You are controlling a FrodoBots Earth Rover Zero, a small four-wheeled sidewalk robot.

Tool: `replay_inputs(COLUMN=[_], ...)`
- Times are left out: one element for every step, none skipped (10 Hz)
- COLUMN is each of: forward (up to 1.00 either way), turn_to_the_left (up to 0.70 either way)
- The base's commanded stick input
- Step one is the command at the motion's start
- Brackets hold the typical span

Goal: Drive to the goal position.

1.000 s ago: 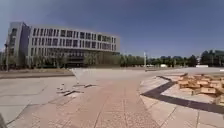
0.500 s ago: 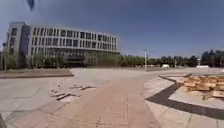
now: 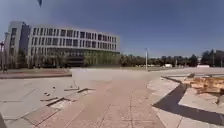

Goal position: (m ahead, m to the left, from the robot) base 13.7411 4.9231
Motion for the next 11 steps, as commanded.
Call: replay_inputs(forward=[0.70, 0.70, 0.70, 0.70, 0.70, 0.70, 0.70, 0.70, 0.70, 0.70, 0.70], turn_to_the_left=[0.00, 0.00, 0.00, 0.00, 0.00, 0.00, 0.00, 0.00, 0.00, 0.00, 0.00])
